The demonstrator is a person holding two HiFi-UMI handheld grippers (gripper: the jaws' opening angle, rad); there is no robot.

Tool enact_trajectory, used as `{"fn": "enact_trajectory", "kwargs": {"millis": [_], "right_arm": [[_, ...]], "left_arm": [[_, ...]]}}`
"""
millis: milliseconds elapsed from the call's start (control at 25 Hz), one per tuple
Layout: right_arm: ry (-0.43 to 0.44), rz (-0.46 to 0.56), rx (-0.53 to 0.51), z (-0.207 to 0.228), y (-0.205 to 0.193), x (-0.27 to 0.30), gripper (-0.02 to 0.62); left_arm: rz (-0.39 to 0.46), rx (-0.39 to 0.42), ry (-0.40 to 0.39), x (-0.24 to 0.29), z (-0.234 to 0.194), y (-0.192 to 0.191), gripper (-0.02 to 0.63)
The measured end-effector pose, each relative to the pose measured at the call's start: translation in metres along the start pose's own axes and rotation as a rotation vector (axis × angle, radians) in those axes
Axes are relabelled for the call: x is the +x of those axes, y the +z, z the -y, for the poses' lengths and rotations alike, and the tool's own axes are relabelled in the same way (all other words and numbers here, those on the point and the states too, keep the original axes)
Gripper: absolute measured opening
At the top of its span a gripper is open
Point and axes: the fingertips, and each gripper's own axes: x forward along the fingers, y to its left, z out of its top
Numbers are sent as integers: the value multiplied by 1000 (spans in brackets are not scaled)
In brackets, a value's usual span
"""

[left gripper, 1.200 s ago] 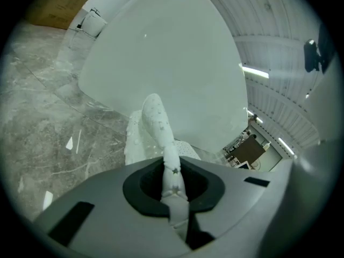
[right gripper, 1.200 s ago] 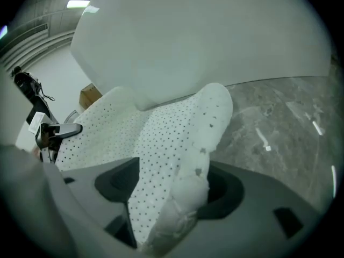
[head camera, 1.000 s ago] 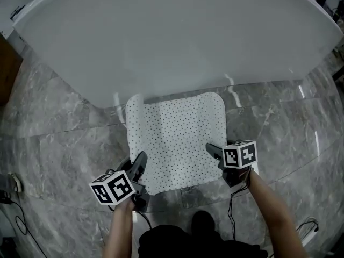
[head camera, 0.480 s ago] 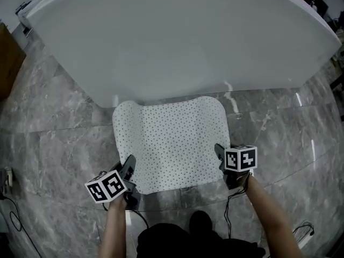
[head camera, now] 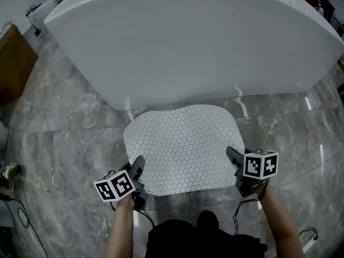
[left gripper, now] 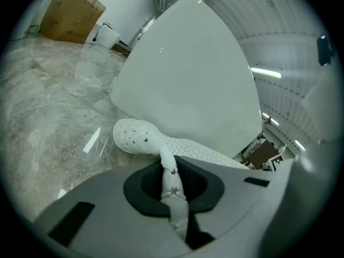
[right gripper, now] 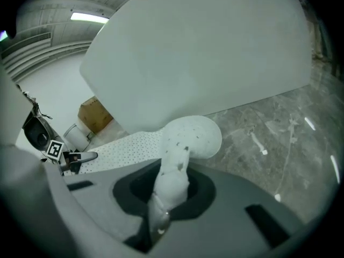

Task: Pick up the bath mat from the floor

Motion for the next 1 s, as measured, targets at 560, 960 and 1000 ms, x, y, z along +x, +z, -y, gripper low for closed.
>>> {"fn": "enact_trajectory", "kwargs": {"millis": [560, 960, 1000], "right_arm": [[92, -1, 64, -48, 59, -98, 28], [101, -19, 136, -137, 138, -224, 28], [104, -17, 145, -144, 146, -237, 28]], "left_arm": [[22, 34, -1, -85, 97, 61, 20], [12, 13, 65, -191, 205, 138, 20], [10, 14, 72, -200, 217, 145, 20]]}}
